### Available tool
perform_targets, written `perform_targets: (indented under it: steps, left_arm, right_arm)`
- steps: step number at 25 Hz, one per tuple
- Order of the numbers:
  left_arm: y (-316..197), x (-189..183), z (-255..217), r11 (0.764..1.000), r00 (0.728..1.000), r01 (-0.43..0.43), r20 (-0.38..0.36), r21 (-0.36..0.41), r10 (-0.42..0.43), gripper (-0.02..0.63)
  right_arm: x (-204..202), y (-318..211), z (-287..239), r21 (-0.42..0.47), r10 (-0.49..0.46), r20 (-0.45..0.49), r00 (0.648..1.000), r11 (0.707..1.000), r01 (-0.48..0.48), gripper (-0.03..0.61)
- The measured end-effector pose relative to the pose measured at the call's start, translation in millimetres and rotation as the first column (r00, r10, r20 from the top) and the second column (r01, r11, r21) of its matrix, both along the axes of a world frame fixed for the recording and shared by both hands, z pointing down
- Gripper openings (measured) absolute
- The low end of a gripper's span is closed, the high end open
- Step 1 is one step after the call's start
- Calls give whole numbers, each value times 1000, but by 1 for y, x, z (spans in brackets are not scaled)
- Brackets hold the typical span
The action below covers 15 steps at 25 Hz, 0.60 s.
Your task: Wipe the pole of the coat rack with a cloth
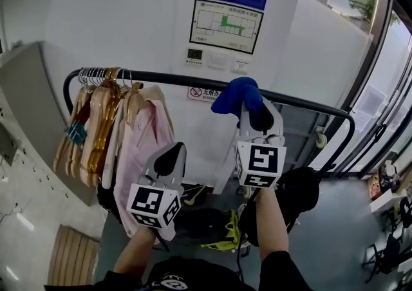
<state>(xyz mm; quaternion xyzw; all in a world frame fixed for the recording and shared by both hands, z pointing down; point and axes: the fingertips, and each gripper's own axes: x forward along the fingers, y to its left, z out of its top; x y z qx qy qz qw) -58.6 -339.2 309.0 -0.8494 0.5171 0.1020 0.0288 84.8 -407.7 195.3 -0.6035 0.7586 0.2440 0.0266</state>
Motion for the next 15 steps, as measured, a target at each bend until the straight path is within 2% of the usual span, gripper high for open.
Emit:
perform_targets:
  steps: [2,5,8,11,15]
  left_arm:
    - [2,-12,0,1000,1000,24,-12,-1,-24,3]
    - [4,-25,0,999,998,52,-19,2,-52,5]
    - [5,-31,2,998,998,62,-22,-1,-62,5]
    - [4,-32,3,998,998,60,-17,-9,-60,4]
    - [-2,-25,1,999,999,33,1,-6,-33,5]
  right_arm:
    - [-41,-3,2,8,-37,-49,998,999,38,69]
    - [-90,-6,2,42,-31,-155,987,998,38,69]
    - [-125,-6,2,39,-67,-194,979,996,76,71]
    - [-132,-5,2,29,-97,-186,978,994,104,71]
    - [-98,-5,3,-1,-118,-112,987,993,119,71]
